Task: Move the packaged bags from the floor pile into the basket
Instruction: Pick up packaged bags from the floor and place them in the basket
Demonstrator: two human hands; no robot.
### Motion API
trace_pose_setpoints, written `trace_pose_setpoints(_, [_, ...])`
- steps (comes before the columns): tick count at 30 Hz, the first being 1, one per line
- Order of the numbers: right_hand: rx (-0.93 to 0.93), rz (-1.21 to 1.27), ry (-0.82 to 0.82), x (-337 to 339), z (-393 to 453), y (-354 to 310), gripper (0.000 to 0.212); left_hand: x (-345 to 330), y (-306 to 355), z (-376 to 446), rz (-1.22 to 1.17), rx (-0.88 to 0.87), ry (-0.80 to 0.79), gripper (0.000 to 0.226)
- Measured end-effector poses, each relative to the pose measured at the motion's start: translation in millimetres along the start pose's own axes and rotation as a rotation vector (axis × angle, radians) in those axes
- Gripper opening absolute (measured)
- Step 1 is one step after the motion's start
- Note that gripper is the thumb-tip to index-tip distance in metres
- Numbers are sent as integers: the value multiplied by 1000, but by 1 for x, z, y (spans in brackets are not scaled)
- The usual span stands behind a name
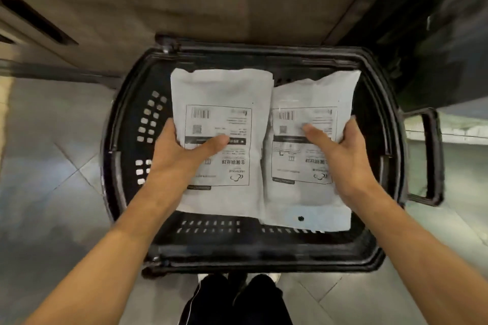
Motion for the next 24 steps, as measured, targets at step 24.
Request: trace_pose_setpoints(24, [643,-1070,148,-28,73,69,78,-27,-120,72,58,90,-82,66])
Point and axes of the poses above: each hand's wrist, its own z-axis towards the middle knuckle, its own x-axis out of the back of the hand, y = z × x, the point moved 9 cm from there along z, towards the middle knuckle, and after that the axes turned 8 degrees about y, right-handed, at the moved point
